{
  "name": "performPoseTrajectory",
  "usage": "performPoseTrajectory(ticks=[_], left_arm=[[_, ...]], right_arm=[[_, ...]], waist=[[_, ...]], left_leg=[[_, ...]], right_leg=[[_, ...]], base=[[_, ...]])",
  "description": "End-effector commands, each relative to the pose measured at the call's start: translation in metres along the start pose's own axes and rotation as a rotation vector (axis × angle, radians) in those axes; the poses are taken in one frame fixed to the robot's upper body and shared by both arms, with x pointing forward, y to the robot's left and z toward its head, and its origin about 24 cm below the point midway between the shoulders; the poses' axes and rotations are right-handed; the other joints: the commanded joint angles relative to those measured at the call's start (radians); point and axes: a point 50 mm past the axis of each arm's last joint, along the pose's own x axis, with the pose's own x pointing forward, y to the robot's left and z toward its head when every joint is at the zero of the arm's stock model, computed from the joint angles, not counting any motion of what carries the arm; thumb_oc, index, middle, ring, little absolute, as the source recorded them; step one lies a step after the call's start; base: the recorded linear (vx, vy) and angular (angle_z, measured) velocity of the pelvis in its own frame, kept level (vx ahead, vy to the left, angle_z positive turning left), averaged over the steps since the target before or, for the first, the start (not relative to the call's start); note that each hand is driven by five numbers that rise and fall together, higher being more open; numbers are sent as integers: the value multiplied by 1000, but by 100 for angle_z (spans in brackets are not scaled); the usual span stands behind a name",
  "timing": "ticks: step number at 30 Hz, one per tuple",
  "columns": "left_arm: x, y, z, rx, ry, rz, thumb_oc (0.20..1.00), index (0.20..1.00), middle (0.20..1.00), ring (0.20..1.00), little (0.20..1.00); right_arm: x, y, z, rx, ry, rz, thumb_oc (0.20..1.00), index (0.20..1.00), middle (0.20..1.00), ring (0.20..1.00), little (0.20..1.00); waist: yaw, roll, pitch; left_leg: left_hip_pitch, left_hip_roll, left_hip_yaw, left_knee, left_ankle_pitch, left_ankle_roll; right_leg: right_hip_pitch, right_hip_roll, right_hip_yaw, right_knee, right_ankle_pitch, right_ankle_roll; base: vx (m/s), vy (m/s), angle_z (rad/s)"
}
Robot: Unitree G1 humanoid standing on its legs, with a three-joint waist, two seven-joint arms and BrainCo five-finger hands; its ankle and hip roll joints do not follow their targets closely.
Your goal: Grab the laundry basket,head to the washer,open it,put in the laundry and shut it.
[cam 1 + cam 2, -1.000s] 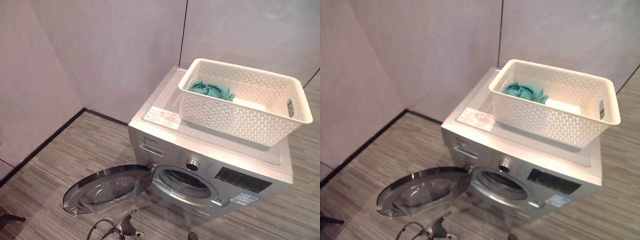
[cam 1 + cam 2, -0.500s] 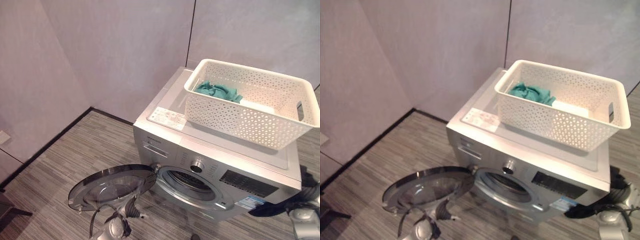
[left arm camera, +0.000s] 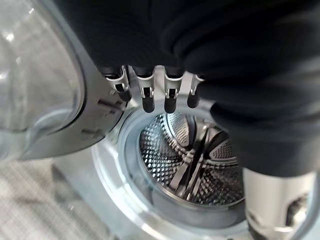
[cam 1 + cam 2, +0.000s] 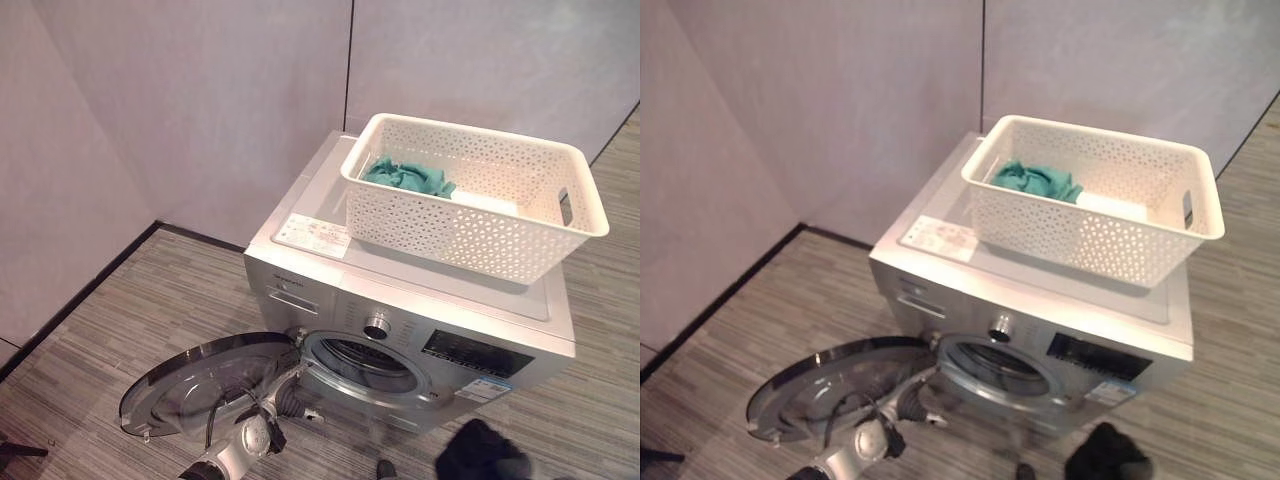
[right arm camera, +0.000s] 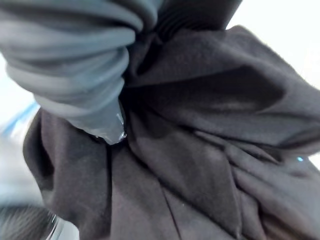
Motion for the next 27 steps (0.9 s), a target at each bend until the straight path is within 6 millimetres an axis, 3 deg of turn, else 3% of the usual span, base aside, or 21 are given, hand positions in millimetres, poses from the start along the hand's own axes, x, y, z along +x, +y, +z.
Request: performPoseTrajectory(ticks=[1, 3, 4, 5, 7, 9, 12, 14, 16, 19, 23, 27], left_arm=[[5, 8, 5, -78, -18, 15, 1000, 1000, 1000, 1000, 1000], [4, 7, 3, -68, -18, 9, 1000, 1000, 1000, 1000, 1000], [2, 6, 2, -54, -18, 3, 1000, 1000, 1000, 1000, 1000], [2, 9, 2, -5, -32, 1, 1000, 1000, 1000, 1000, 1000], [3, 18, 6, 22, -61, 17, 1000, 1000, 1000, 1000, 1000], [3, 23, 8, 43, -85, 26, 1000, 1000, 1000, 1000, 1000], [2, 36, 15, 96, -142, 65, 1000, 1000, 1000, 1000, 1000], [4, 39, 16, 106, -139, 79, 1000, 1000, 1000, 1000, 1000], [19, 46, 21, 188, -117, 135, 1000, 1000, 1000, 1000, 1000], [31, 61, 39, 250, -164, 217, 1000, 1000, 1000, 1000, 1000], [35, 65, 50, 237, -189, 236, 1000, 1000, 1000, 1000, 1000], [46, 68, 75, 241, -240, 257, 1000, 1000, 1000, 1000, 1000]], right_arm=[[7, -8, 48, -7, -210, 47, 200, 200, 200, 200, 200], [5, -3, 57, -49, -264, 76, 200, 200, 200, 200, 200], [1, 0, 69, -92, -330, 102, 200, 200, 200, 200, 200], [-9, 8, 97, -170, -481, 152, 200, 200, 200, 200, 200], [-17, 11, 120, -207, -594, 188, 200, 200, 200, 200, 200], [-22, 12, 130, -209, -644, 204, 200, 200, 200, 200, 200], [-45, 15, 166, 7, -796, 282, 200, 200, 200, 200, 200], [-51, 17, 173, 103, -808, 312, 200, 200, 200, 200, 200], [-70, 23, 196, 279, -886, 413, 200, 200, 200, 200, 200], [-87, 21, 209, 376, -958, 503, 200, 200, 200, 200, 200], [-91, 20, 213, 413, -973, 541, 200, 200, 200, 200, 200], [-99, 20, 227, 459, -1007, 595, 200, 200, 200, 200, 200]], waist=[[34, -26, 2], [37, -29, 4], [40, -32, 8], [47, -40, 25], [55, -45, 46], [60, -46, 53], [76, -58, 83], [79, -65, 92], [88, -87, 132], [92, -101, 165], [92, -105, 177], [89, -113, 187]], left_leg=[[61, 41, -36, 26, -124, -4], [58, 39, -35, 26, -124, -2], [55, 38, -34, 26, -124, -1], [41, 32, -35, 28, -123, 1], [25, 29, -36, 33, -120, 2], [19, 27, -37, 34, -120, 3], [-1, 22, -38, 25, -105, -3], [-14, 22, -41, 25, -98, -6], [-53, 29, -55, 28, -79, -18], [-75, 45, -67, 29, -60, -34], [-82, 57, -69, 25, -51, -43], [-113, 81, -68, 19, -31, -58]], right_leg=[[-26, -69, -69, 81, 1, 33], [-29, -71, -65, 77, 5, 35], [-33, -72, -63, 75, 8, 37], [-52, -74, -56, 78, 13, 39], [-68, -76, -55, 84, 16, 42], [-73, -80, -56, 86, 18, 42], [-89, -90, -73, 80, 29, 46], [-97, -93, -82, 83, 30, 46], [-127, -92, -88, 107, 27, 38], [-145, -83, -105, 126, 22, 28], [-148, -77, -113, 123, 22, 25], [-170, -64, -126, 111, 27, 20]], base=[[-24, 11, -4], [-12, 4, -2], [-83, 1, -9], [-113, -2, -11], [-108, -8, -10], [-59, -1, -1], [-89, -11, 1], [-106, -34, 5], [-153, -79, 18], [-65, -88, 34], [-12, -54, 7], [-30, -73, 0]])
